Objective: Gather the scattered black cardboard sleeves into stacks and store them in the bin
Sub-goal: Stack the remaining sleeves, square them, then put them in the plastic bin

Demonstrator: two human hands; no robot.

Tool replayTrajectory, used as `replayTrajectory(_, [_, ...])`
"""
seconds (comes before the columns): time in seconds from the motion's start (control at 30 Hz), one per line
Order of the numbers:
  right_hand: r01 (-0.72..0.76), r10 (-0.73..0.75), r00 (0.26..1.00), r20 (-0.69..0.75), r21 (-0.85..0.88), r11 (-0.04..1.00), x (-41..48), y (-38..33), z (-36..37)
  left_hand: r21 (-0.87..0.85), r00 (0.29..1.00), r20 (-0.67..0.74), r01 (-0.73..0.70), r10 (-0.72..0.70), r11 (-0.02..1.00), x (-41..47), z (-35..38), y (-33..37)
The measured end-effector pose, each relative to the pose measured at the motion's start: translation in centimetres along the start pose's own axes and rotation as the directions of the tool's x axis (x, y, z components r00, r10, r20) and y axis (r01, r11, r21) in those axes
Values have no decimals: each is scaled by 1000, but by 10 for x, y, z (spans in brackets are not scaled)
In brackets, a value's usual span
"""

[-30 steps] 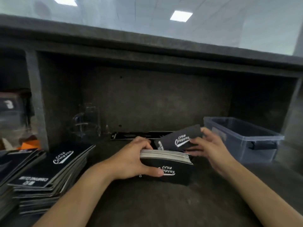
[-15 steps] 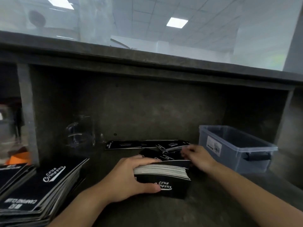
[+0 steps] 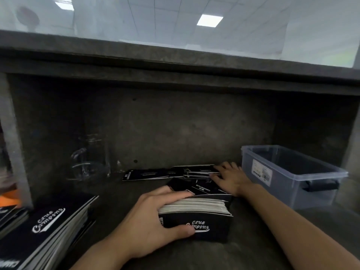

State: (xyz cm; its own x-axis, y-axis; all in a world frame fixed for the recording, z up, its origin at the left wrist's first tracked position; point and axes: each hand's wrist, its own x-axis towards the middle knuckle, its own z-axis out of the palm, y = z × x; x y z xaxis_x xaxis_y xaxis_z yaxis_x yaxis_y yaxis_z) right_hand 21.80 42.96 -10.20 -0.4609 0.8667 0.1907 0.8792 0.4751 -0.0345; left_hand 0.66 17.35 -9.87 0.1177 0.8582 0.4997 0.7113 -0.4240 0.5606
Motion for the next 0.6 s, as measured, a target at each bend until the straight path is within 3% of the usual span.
replayTrajectory(0.07, [-2,1,1000,-17,-4,1000,-5,0,0,12,1000,-3,-2,2,1000,-2,-1,3])
replayTrajectory(0.17, [-20,17,1000,21,181,983,-11,1,0,47,1000,-7,-9,10,999,-5,-2,5])
replayTrajectory(0.23, [-23,3,998,69,289,957,-14,8,-8,69,1000,-9,-9,10,998,-6,-1,7])
replayTrajectory(0.33, [-10,-45,984,173,304,953,-29,18,-20,47,1000,0,2,-2,999,-5,-2,7])
replayTrajectory(0.5, [62,-52,997,-49,237,969,-41,8,-5,-10,1000,-2,20,-20,1000,-2,-1,3])
replayTrajectory(0.6, [44,-52,999,10,389,920,-31,13,-9,-14,1000,-2,19,-19,1000,-1,-1,-1])
